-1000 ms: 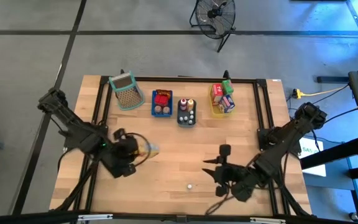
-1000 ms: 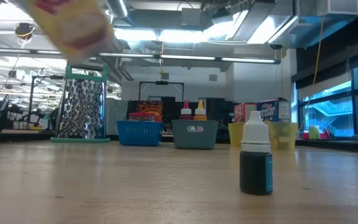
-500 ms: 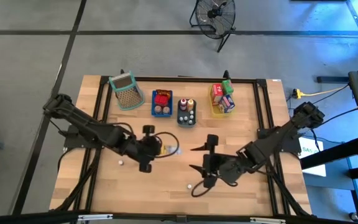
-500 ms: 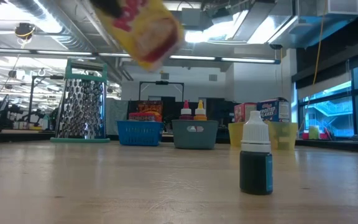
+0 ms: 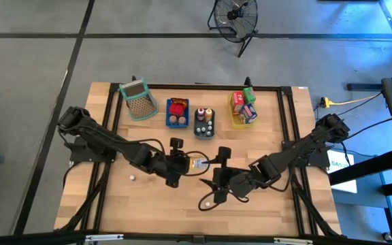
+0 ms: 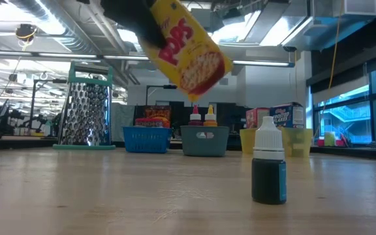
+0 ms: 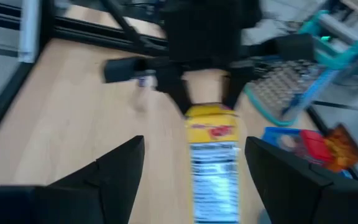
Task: Pick & Place Kitchen Items
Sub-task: Put the yellow cereal box into the yellow bin
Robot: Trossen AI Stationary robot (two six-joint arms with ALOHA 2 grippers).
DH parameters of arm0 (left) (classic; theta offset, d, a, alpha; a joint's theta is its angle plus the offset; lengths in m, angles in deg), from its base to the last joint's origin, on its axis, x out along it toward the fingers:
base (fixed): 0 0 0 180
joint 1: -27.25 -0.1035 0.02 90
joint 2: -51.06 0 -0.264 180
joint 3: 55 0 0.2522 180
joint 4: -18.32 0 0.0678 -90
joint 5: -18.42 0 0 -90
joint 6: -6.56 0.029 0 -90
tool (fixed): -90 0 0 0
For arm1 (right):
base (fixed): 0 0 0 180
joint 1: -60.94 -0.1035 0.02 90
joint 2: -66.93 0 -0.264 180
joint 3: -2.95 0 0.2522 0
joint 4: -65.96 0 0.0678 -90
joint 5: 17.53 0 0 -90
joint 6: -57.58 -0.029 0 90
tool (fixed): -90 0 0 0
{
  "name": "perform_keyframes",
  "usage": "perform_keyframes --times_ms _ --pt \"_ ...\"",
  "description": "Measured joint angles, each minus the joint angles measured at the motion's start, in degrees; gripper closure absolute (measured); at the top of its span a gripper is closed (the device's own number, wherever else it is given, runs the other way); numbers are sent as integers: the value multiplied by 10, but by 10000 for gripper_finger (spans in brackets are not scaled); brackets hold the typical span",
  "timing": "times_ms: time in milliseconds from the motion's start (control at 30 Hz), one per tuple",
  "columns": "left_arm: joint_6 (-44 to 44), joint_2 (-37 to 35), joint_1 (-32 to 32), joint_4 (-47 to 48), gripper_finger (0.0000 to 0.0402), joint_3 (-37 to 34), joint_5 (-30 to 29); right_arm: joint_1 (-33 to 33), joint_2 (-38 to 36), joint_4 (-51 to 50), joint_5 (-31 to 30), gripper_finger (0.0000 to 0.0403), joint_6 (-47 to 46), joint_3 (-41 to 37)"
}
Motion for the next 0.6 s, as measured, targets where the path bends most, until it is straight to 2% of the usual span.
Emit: perform_keyframes --times_ms 400,600 --pt "-14 2 -2 -4 299 0 5 -4 -2 33 143 121 -17 0" --pt "-17 1 -2 -4 299 0 7 0 -2 26 146 121 -54 0"
